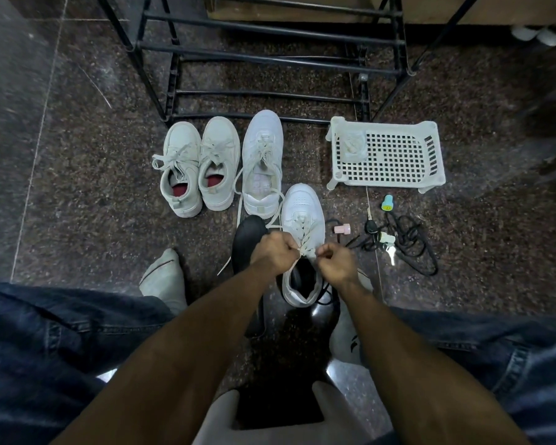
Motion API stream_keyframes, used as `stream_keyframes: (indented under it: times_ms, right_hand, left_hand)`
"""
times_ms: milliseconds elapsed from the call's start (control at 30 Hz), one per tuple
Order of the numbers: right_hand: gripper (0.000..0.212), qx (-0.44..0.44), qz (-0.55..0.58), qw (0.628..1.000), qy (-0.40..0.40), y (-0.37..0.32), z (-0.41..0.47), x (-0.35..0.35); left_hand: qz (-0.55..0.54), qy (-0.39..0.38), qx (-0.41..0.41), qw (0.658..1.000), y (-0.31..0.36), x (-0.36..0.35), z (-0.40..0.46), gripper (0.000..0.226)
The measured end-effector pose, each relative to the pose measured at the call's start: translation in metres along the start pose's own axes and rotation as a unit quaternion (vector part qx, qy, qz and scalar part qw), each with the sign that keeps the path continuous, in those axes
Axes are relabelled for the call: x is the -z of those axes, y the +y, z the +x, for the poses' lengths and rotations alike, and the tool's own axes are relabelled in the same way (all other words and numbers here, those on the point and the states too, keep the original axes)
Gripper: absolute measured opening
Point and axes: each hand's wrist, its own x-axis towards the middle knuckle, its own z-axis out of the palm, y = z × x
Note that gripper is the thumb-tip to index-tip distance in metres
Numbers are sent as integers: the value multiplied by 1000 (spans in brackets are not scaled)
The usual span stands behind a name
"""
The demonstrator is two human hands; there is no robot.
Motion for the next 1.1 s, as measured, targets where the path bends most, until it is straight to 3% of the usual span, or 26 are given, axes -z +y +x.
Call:
stream_keyframes:
  times_ms: [167, 300, 400, 467, 533, 600, 700, 833, 900, 967, 1100]
  right_hand:
    - [23, 47, -141, 989, -19, -1, -2, -1]
    - [19, 46, -210, 977, 0, -2, 0, -2]
    - [19, 45, -226, 973, 10, -3, 2, -4]
    - [19, 43, -227, 973, 12, -4, 3, -4]
    - [21, 41, -228, 973, 10, -5, 4, -4]
    - [23, 37, -236, 971, 5, -6, 5, -3]
    - [23, 43, -239, 970, -6, -8, 4, -2]
    - [27, 139, -257, 956, 21, -3, 0, -3]
    - [26, 176, -285, 942, 33, -2, -1, -5]
    - [24, 180, -287, 940, 43, -3, -1, -7]
    - [14, 173, -261, 950, 10, -9, 3, -7]
  left_hand:
    - [-192, -32, 58, 979, -2, -1, -4, 3]
    - [-340, -105, 146, 923, 1, 10, -11, 20]
    - [-426, -126, 127, 887, 5, 27, -13, 18]
    - [-522, -116, 100, 839, 12, 40, -12, 6]
    - [-623, -105, 68, 772, 26, 59, -14, 14]
    - [-652, -82, 39, 753, 43, 77, -11, 16]
    - [-602, -50, 17, 796, 60, 92, -2, 15]
    - [-394, 31, 22, 918, 52, 70, 11, 16]
    - [-323, 51, 59, 943, 35, 46, 9, 23]
    - [-265, 31, 89, 960, 12, 21, 4, 12]
    - [-179, -18, 73, 981, -17, -15, -5, 24]
